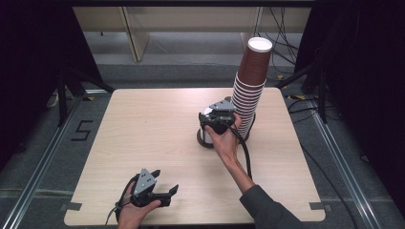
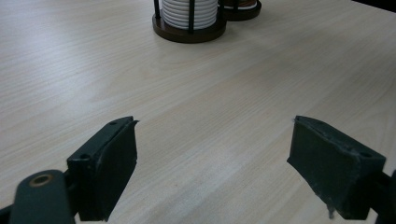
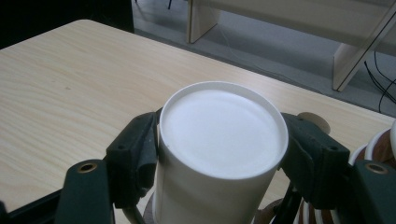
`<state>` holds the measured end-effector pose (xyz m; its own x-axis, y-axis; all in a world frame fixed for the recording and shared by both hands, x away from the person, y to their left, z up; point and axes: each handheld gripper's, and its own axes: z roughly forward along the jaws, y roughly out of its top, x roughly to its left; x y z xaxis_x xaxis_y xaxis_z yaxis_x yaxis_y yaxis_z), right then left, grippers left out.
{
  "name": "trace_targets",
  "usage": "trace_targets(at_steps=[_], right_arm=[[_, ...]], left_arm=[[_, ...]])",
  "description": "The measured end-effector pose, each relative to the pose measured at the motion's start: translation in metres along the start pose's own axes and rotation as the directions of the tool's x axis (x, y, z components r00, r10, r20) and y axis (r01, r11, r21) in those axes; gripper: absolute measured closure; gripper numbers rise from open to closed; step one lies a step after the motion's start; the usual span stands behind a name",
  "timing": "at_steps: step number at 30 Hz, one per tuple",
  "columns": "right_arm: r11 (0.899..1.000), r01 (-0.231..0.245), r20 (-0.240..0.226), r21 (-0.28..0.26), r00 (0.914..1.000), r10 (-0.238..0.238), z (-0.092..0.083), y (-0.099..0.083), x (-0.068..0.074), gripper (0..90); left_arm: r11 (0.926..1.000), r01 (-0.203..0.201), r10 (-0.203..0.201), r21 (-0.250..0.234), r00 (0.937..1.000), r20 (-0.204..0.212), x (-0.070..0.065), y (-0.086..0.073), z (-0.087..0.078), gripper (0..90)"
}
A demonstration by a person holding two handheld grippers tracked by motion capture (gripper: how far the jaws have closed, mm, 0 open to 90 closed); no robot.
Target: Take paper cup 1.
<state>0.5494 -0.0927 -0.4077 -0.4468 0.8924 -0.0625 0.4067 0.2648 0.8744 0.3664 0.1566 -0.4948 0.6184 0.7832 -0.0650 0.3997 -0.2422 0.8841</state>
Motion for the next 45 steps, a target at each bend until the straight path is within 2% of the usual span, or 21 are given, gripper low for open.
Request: trace_targets(at_steps=[4, 5, 7, 8, 9, 10, 12, 14, 17, 19, 20, 23, 24, 27, 30, 33, 34, 40, 41, 43, 45], right_arm=[[1.000, 0.024, 0.005, 0.006, 0.9997, -0.024, 0.001, 0.001, -0.002, 31.7], [1.000, 0.001, 0.008, 0.019, 1.0000, -0.001, 0.002, 0.001, 0.001, 31.5], [1.000, 0.027, 0.005, 0.009, 0.9996, -0.027, 0.005, 0.002, -0.002, 31.9], [1.000, 0.022, 0.006, 0.011, 0.9997, -0.022, 0.005, 0.003, -0.002, 32.3], [1.000, -0.012, 0.003, 0.025, 0.9999, 0.012, 0.004, 0.003, 0.000, 32.4], [1.000, 0.010, 0.005, 0.026, 0.9999, -0.010, 0.004, 0.003, -0.001, 32.7], [1.000, -0.011, -0.004, 0.024, 0.9999, 0.011, 0.003, 0.003, -0.001, 33.4], [1.000, -0.024, -0.002, 0.013, 0.9997, 0.024, 0.003, 0.003, -0.001, 33.7], [1.000, 0.003, 0.000, -0.019, 1.0000, -0.003, -0.001, 0.006, -0.002, 34.0], [1.000, -0.017, 0.007, -0.019, 0.9998, 0.018, -0.006, 0.010, 0.002, 34.1], [0.999, 0.016, 0.013, -0.035, 0.9998, -0.015, -0.010, 0.015, 0.001, 34.2], [0.999, 0.000, 0.003, -0.053, 1.0000, 0.000, -0.015, 0.021, -0.001, 34.3], [0.998, 0.013, 0.004, -0.061, 0.9999, -0.013, -0.017, 0.024, -0.002, 34.3], [0.998, 0.006, 0.005, -0.065, 1.0000, -0.006, -0.023, 0.028, -0.002, 34.4], [0.995, 0.002, -0.014, -0.101, 0.9999, -0.004, -0.032, 0.038, -0.004, 34.4], [0.994, -0.012, -0.029, -0.111, 0.9995, 0.009, -0.038, 0.043, -0.005, 34.5], [0.991, -0.018, -0.041, -0.133, 0.9991, 0.012, -0.043, 0.049, -0.005, 34.5], [0.985, -0.011, -0.053, -0.171, 0.9986, 0.002, -0.058, 0.063, -0.006, 34.6], [0.983, -0.023, -0.083, -0.183, 0.9965, 0.008, -0.065, 0.068, -0.005, 34.6], [0.983, -0.026, -0.093, -0.183, 0.9957, 0.009, -0.068, 0.069, -0.005, 34.6], [0.981, -0.005, -0.127, -0.193, 0.9917, -0.020, -0.080, 0.068, 0.000, 34.6]], left_arm=[[1.0000, 0.003, -0.003, 0.000, 1.0000, 0.000, 0.000, 0.000, 0.000, 14.9], [1.0000, 0.003, -0.003, -0.002, 1.0000, 0.005, 0.000, 0.000, 0.001, 14.9], [1.0000, 0.002, -0.002, -0.001, 1.0000, 0.004, 0.000, 0.000, 0.000, 14.9], [1.0000, 0.000, 0.000, -0.001, 1.0000, 0.004, -0.001, 0.000, 0.000, 14.9], [1.0000, -0.002, 0.002, 0.002, 1.0000, 0.003, -0.001, 0.000, 0.000, 14.9], [1.0000, 0.001, -0.001, 0.002, 1.0000, 0.002, -0.001, 0.000, 0.000, 14.9], [1.0000, 0.002, -0.002, -0.001, 1.0000, 0.005, -0.001, 0.000, 0.000, 14.9], [1.0000, 0.001, -0.001, -0.001, 1.0000, 0.004, -0.001, 0.000, 0.000, 14.9], [1.0000, 0.002, -0.002, -0.001, 1.0000, 0.002, -0.001, 0.000, 0.000, 14.9], [1.0000, 0.001, -0.001, -0.002, 1.0000, 0.006, 0.000, 0.000, 0.000, 14.9], [1.0000, -0.002, 0.002, 0.002, 1.0000, 0.005, -0.001, 0.000, 0.000, 14.9], [1.0000, -0.004, 0.004, 0.004, 1.0000, 0.005, -0.001, 0.000, 0.000, 14.9], [1.0000, -0.005, 0.004, 0.004, 1.0000, 0.005, -0.001, 0.000, 0.000, 14.9], [1.0000, -0.003, 0.003, 0.004, 1.0000, 0.005, -0.001, 0.000, 0.000, 14.9], [1.0000, -0.004, 0.004, 0.000, 0.9999, 0.010, -0.001, 0.000, 0.001, 14.9], [1.0000, -0.005, 0.005, -0.002, 0.9999, 0.013, -0.001, 0.000, 0.001, 14.9], [1.0000, -0.004, 0.004, -0.002, 0.9999, 0.012, -0.001, 0.000, 0.001, 14.9], [1.0000, -0.003, 0.003, 0.001, 1.0000, 0.006, -0.001, 0.000, 0.000, 14.9], [1.0000, 0.001, -0.001, -0.005, 1.0000, 0.005, -0.001, 0.000, 0.000, 14.9], [1.0000, 0.003, -0.003, -0.006, 1.0000, 0.005, -0.001, 0.000, 0.000, 14.9], [0.9999, 0.009, -0.009, -0.012, 1.0000, 0.004, -0.001, 0.000, 0.001, 14.9]])
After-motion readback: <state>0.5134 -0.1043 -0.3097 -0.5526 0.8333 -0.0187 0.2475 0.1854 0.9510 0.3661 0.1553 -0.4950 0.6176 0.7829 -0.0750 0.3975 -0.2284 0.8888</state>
